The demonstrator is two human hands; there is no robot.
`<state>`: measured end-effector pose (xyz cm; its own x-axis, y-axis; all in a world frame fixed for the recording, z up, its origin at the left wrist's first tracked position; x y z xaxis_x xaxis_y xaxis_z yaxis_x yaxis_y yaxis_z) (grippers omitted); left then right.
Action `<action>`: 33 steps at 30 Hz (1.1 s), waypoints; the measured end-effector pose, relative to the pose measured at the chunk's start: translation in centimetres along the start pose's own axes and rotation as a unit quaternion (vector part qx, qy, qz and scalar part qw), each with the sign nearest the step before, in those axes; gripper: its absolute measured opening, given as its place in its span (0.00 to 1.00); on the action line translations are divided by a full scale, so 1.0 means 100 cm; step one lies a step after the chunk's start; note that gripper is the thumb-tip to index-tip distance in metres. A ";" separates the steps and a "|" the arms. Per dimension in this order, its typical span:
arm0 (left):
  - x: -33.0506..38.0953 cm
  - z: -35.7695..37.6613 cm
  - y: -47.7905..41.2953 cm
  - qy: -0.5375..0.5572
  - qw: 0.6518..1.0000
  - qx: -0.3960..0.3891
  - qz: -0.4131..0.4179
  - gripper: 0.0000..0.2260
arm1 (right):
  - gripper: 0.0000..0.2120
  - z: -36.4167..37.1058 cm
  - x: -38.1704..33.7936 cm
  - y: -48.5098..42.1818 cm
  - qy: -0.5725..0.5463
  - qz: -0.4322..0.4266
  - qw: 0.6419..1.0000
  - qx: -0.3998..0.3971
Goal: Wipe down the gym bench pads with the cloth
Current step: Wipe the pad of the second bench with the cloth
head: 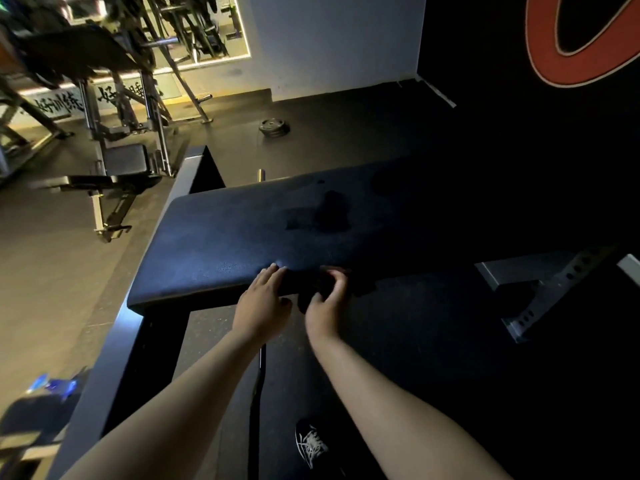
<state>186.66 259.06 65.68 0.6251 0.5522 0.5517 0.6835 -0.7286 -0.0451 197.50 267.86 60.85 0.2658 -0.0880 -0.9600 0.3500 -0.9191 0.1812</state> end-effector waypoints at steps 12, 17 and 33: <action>-0.004 0.001 0.001 0.014 1.000 0.004 -0.004 0.32 | 0.26 -0.020 0.023 -0.033 -0.103 0.235 0.958 0.126; -0.019 -0.007 0.002 -0.018 1.000 -0.019 0.003 0.30 | 0.18 0.045 -0.014 0.009 -0.065 0.159 0.985 0.013; -0.027 -0.019 0.006 -0.039 0.994 0.015 -0.097 0.28 | 0.16 -0.084 -0.002 -0.055 -0.065 0.133 0.971 0.189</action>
<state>184.70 256.33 65.77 0.5064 0.7118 0.4867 0.8043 -0.5934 0.0309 203.07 276.12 61.87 0.1766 -0.3675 -0.9131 -0.0763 -0.9300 0.3595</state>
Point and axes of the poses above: each hand's wrist, its own y-axis away from the middle knuckle, its own z-axis out of the palm, x = y × z, the point moved 7 cm from there along -y, towards the middle knuckle, and after that the axes turned 12 degrees about y, right-handed, at the moved point
